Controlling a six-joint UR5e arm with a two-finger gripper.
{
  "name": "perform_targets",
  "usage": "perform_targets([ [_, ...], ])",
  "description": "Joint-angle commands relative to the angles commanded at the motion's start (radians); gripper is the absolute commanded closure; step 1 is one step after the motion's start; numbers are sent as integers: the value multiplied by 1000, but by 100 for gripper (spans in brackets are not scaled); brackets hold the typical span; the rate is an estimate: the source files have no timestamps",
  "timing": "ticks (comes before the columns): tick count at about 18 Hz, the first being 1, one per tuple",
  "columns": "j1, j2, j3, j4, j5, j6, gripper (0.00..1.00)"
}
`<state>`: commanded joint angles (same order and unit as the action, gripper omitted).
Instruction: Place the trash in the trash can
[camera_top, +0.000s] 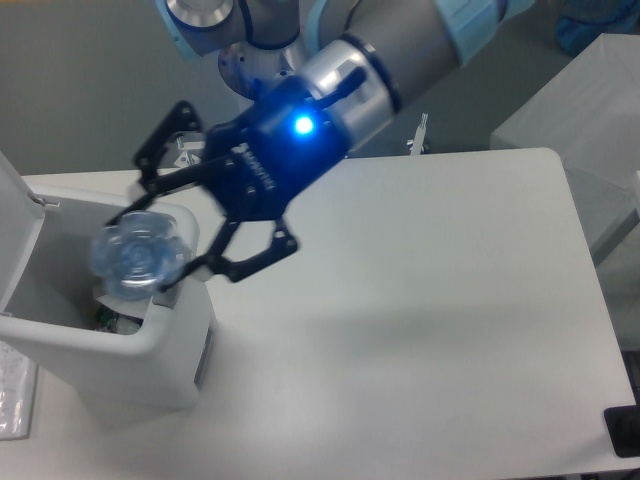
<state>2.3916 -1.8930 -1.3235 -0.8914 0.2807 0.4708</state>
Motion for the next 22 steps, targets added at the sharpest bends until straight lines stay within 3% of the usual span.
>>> perform_targets([
  [2,-28,3,-43,38,0,51,39],
  [5,-37,3,-59,43,0,77,32],
  [9,-55,32,-137,45,5,222,9],
  [13,-54,77,-197,45,8,267,0],
  [16,-37,72,-177,43,9,267,0],
  [19,30,72,-128,39,15,256,0],
  [22,92,71,-62,32,115,253,0],
])
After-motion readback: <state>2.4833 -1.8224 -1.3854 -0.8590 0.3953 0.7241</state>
